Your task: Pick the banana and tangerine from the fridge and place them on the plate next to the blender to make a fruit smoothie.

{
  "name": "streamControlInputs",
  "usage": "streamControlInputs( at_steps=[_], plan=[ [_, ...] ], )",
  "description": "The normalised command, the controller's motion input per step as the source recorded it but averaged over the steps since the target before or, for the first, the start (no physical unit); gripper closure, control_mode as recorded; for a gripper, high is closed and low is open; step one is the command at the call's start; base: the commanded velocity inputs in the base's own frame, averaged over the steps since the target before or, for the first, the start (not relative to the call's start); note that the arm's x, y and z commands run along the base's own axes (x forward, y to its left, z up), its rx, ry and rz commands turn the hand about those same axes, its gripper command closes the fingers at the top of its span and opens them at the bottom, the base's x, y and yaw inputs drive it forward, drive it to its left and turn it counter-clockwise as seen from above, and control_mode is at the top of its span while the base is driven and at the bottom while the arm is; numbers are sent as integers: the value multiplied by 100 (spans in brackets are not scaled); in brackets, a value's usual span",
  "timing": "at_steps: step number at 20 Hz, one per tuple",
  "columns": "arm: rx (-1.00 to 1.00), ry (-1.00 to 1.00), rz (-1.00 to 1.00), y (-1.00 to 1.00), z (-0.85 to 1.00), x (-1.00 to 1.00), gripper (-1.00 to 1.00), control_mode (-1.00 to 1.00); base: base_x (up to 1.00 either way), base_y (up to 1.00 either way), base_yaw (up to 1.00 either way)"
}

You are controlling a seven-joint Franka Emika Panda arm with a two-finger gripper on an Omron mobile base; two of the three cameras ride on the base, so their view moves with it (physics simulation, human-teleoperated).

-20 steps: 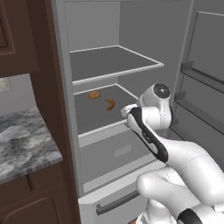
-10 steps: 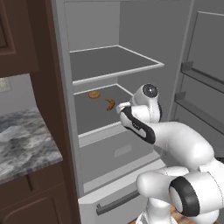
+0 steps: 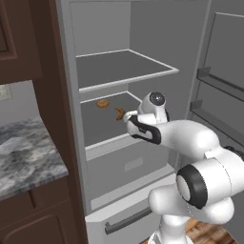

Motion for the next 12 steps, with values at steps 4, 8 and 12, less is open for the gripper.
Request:
streamControlInputs(
  at_steps=[4,8,12],
  plan=[
    [0,3,0,11,-15,27,-100,-100,0,0,0],
    [0,2,0,16,-15,20,-100,-100,0,0,0],
    [0,6,0,15,-22,33,-100,-100,0,0,0]
  ],
)
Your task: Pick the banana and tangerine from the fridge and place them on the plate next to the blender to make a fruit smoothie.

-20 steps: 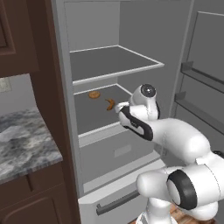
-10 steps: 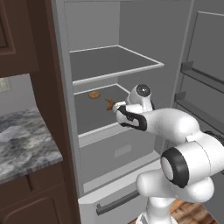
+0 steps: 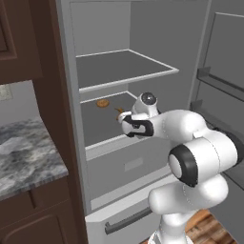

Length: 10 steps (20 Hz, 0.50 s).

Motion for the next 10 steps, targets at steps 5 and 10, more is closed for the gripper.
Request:
streamControlInputs(
  at_steps=[5,10],
  plan=[
    [0,6,0,9,-8,32,-100,-100,0,0,0],
    [0,3,0,2,-15,27,-100,-100,0,0,0]
  ],
)
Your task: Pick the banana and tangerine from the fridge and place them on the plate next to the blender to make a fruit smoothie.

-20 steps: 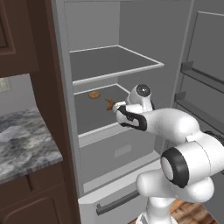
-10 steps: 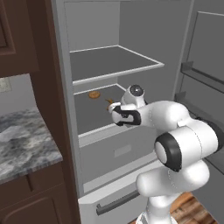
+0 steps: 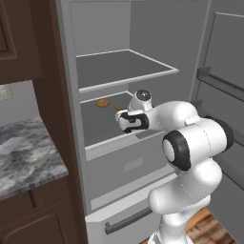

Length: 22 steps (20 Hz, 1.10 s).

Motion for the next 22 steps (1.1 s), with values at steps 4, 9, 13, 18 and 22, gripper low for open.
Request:
streamControlInputs(
  at_steps=[4,9,13,18,22],
  plan=[
    [0,1,0,0,-34,29,-100,-100,0,0,0],
    [0,0,0,6,-25,21,-100,-100,0,0,0],
    [0,0,-1,11,-4,16,-100,-100,0,0,0],
    [0,0,-2,15,-1,27,-100,-100,0,0,0],
    [0,0,-1,18,0,27,-100,-100,0,0,0]
  ],
)
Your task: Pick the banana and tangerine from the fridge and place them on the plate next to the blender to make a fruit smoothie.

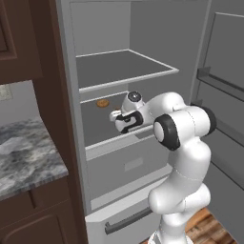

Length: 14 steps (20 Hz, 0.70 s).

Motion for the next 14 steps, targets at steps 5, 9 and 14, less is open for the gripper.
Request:
streamControlInputs(
  at_steps=[5,9,14],
  plan=[
    [0,0,0,9,0,23,-100,-100,0,0,0],
    [0,0,0,5,0,23,-100,-100,0,0,0],
    [0,1,0,5,-1,30,-100,-100,0,0,0]
  ],
)
